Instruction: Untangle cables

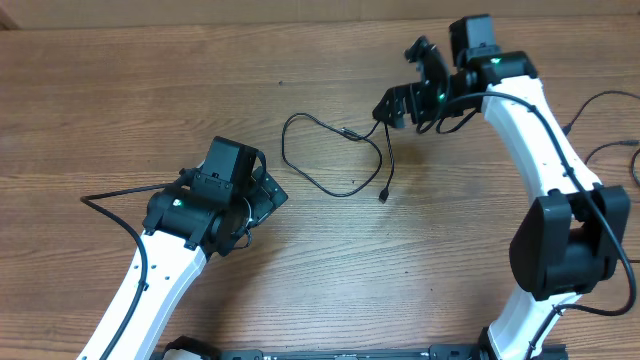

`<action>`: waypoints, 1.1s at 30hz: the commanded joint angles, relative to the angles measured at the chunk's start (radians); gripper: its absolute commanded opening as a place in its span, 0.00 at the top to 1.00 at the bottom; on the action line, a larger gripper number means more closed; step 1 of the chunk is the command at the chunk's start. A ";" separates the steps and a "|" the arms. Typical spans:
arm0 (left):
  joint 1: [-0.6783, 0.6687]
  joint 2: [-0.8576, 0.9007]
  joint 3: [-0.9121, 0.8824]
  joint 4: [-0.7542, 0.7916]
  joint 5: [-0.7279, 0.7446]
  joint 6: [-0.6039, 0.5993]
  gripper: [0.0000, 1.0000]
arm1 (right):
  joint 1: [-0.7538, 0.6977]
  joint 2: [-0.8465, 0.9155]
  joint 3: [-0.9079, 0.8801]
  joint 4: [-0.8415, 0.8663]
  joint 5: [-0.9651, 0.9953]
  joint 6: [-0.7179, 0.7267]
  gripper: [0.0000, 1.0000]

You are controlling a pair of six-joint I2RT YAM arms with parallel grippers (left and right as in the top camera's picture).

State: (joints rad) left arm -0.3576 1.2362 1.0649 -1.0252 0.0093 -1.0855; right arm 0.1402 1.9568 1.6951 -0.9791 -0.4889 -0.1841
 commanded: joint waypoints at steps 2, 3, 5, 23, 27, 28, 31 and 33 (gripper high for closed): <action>0.004 -0.014 0.000 0.001 -0.020 0.009 0.00 | 0.049 0.034 -0.046 0.011 0.018 -0.007 0.00; 0.004 -0.014 0.000 0.001 -0.020 0.008 0.00 | 0.057 0.041 -0.051 0.014 0.018 -0.006 0.00; 0.004 -0.014 0.000 0.001 -0.020 0.009 0.00 | 0.075 0.067 -0.053 0.013 0.018 -0.004 0.00; 0.004 -0.014 0.000 0.001 -0.020 0.009 0.00 | 0.087 0.068 -0.031 0.018 0.134 0.004 0.96; 0.004 -0.014 0.000 0.001 -0.020 0.009 0.00 | 0.087 0.035 0.050 -0.052 0.213 0.003 0.96; 0.004 -0.014 0.000 0.001 -0.020 0.009 0.00 | 0.087 0.025 0.075 -0.070 0.233 0.003 0.96; 0.004 -0.014 0.000 0.001 -0.020 0.008 0.00 | 0.087 -0.019 0.174 -0.119 0.324 0.003 0.96; 0.004 -0.014 0.000 0.001 -0.020 0.009 0.00 | 0.087 -0.047 0.243 -0.135 0.393 0.003 0.96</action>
State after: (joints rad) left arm -0.3576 1.2362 1.0649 -1.0252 0.0093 -1.0855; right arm 0.2291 2.0228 1.8145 -1.1038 -0.2337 -0.1806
